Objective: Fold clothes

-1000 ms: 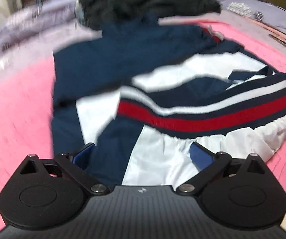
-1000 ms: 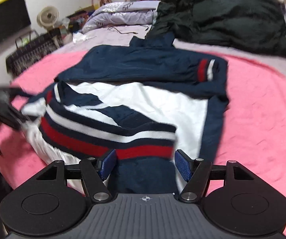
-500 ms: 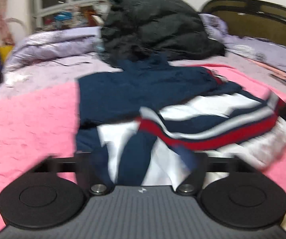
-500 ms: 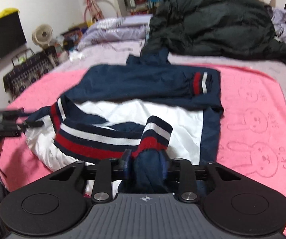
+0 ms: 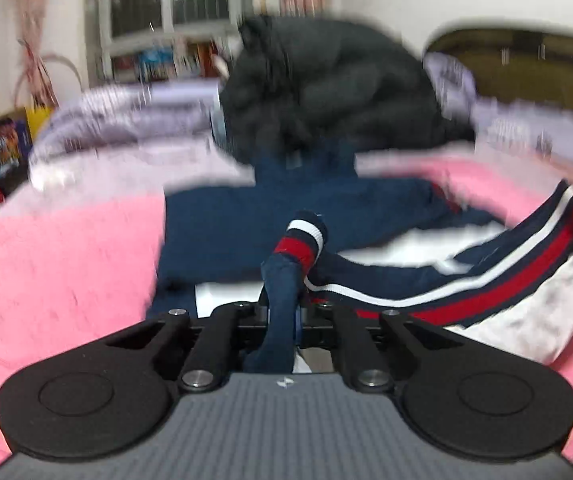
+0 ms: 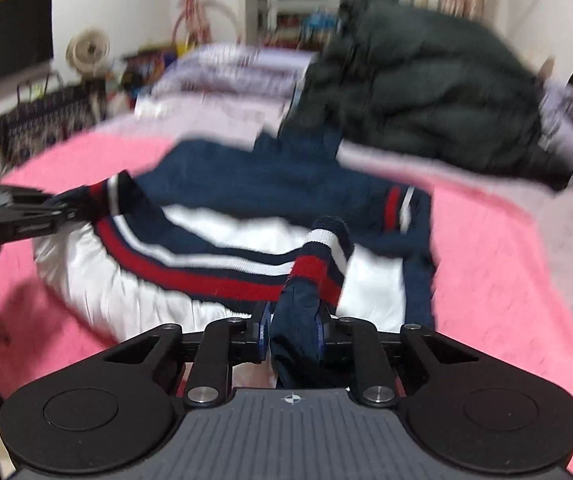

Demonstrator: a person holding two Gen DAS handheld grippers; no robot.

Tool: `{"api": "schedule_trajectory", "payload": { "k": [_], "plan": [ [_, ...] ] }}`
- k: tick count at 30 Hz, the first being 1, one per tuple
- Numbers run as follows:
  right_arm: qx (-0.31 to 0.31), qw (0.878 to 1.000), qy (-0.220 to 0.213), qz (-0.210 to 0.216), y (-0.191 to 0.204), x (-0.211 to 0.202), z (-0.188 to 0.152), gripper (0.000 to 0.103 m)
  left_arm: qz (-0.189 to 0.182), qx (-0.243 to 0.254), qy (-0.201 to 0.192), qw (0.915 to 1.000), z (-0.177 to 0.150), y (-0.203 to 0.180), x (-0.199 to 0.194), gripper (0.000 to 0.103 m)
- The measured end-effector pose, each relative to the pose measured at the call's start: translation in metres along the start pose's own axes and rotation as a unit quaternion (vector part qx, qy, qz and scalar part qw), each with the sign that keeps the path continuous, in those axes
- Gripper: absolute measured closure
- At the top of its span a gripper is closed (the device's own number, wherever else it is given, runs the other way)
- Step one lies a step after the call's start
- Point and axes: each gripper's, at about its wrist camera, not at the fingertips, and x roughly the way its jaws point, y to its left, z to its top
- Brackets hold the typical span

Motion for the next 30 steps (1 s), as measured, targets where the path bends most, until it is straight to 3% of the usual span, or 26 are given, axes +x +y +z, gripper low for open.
{"api": "schedule_trajectory", "payload": {
  "k": [4, 6, 7, 9, 10, 11, 13, 14, 15, 16, 18, 21, 24, 27, 28, 30],
  "plan": [
    [-0.02, 0.996, -0.085, -0.028, -0.011, 0.012, 0.067, 0.081, 0.009, -0.011, -0.073, 0.9972, 0.065, 0.023, 0.019, 0.093],
    [-0.021, 0.992, -0.118, -0.04, -0.022, 0.04, 0.104, 0.081, 0.025, -0.001, -0.082, 0.9963, 0.095, 0.03, 0.055, 0.089],
    [-0.024, 0.991, -0.121, -0.047, -0.029, 0.062, 0.119, 0.079, 0.038, 0.005, -0.079, 0.9962, 0.109, 0.033, 0.079, 0.078],
    [-0.028, 0.992, -0.106, -0.063, -0.041, 0.119, 0.141, 0.064, 0.075, 0.012, -0.035, 0.9965, 0.121, 0.04, 0.137, 0.064],
    [-0.022, 0.993, -0.087, -0.074, -0.049, 0.154, 0.143, 0.042, 0.091, 0.009, 0.004, 0.9958, 0.122, 0.045, 0.169, 0.06],
    [-0.016, 0.994, -0.068, -0.086, -0.056, 0.188, 0.146, 0.028, 0.107, 0.003, 0.048, 0.9931, 0.118, 0.05, 0.199, 0.059],
    [-0.005, 0.993, 0.026, -0.113, -0.067, 0.253, 0.14, 0.029, 0.132, -0.009, 0.131, 0.9825, 0.106, 0.061, 0.245, 0.058],
    [-0.003, 0.987, 0.087, -0.133, -0.07, 0.28, 0.133, 0.039, 0.141, -0.017, 0.151, 0.9783, 0.101, 0.066, 0.255, 0.058],
    [-0.003, 0.983, 0.112, -0.146, -0.071, 0.292, 0.126, 0.043, 0.141, -0.028, 0.142, 0.9793, 0.098, 0.071, 0.254, 0.056],
    [-0.005, 0.983, 0.103, -0.155, -0.07, 0.291, 0.119, 0.042, 0.136, -0.044, 0.122, 0.9821, 0.096, 0.076, 0.248, 0.048],
    [-0.01, 0.985, 0.049, -0.164, -0.063, 0.272, 0.107, 0.038, 0.129, -0.071, 0.084, 0.9855, 0.097, 0.085, 0.234, 0.04],
    [-0.027, 0.986, -0.039, -0.158, -0.045, 0.24, 0.097, 0.039, 0.157, -0.095, 0.044, 0.982, 0.101, 0.093, 0.212, 0.04],
    [-0.068, 0.995, -0.048, -0.048, -0.005, 0.227, 0.107, 0.042, 0.17, -0.128, -0.001, 0.9771, 0.103, 0.095, 0.175, 0.041],
    [-0.098, 0.994, -0.027, 0.051, 0.041, 0.244, 0.118, 0.049, 0.12, -0.123, -0.026, 0.9847, 0.091, 0.084, 0.144, 0.04],
    [-0.106, 0.992, -0.016, 0.066, 0.054, 0.255, 0.121, 0.051, 0.105, -0.096, -0.016, 0.9897, 0.084, 0.074, 0.143, 0.038],
    [-0.128, 0.99, 0.017, 0.047, 0.07, 0.287, 0.123, 0.056, 0.082, -0.046, 0.005, 0.9955, 0.068, 0.055, 0.146, 0.034]
  ]
}}
